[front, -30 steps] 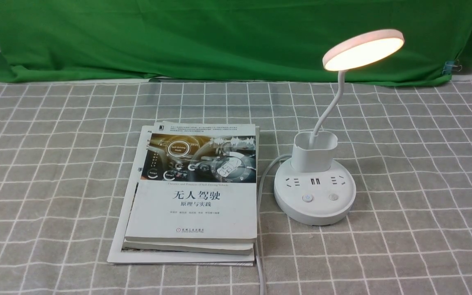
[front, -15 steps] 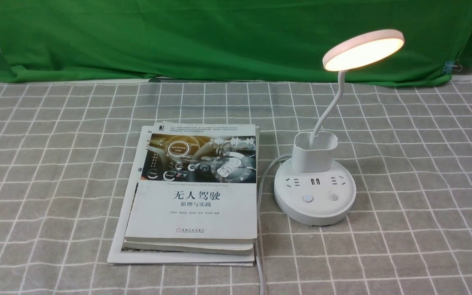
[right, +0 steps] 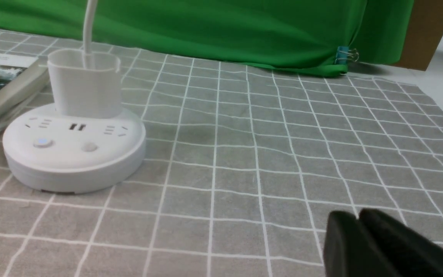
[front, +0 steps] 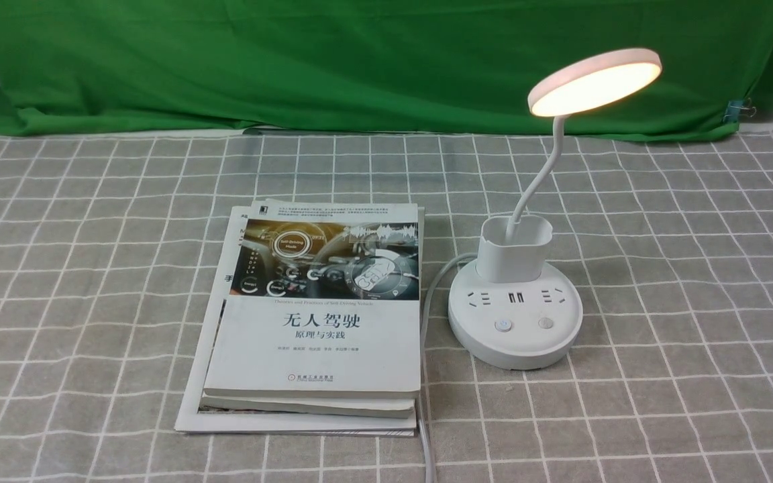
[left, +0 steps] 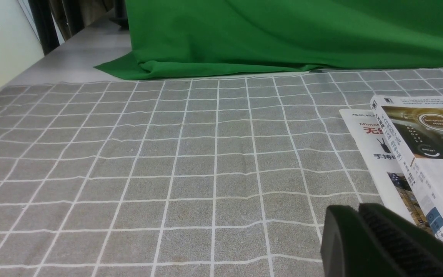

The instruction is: Turn on the desk lamp on the grey coffee tablecloth with your hand.

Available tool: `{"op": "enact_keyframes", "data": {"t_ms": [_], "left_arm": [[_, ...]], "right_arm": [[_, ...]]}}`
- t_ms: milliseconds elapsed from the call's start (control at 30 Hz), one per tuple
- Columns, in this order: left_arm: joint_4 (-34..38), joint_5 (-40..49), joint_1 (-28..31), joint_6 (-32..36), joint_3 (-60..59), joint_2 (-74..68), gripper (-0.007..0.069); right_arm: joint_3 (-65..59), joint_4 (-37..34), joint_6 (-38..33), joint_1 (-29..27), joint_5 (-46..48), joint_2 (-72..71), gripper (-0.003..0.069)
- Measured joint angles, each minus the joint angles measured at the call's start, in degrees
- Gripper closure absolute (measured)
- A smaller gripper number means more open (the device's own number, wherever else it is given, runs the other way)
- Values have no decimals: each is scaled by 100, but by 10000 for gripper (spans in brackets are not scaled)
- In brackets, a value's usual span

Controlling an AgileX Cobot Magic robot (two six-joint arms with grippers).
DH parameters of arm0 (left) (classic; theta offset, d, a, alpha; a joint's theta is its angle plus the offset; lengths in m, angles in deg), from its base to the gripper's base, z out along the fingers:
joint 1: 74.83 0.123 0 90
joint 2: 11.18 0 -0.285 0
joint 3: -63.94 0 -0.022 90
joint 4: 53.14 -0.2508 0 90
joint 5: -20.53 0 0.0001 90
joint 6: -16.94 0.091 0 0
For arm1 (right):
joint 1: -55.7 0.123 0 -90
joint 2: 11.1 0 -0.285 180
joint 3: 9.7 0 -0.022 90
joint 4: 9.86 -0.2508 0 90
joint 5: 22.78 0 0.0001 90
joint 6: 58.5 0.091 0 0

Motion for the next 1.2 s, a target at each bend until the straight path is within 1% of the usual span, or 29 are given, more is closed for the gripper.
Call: {"op": "enact_keyframes", "data": {"t_ms": [700,1200], "left_arm": [[0,0,0,-4,0,0,606],[-3,0,0,2,0,0,606]], "right_arm": [[0,5,0,0,0,0,518],[0,5,-5,0,0,0,499]]}}
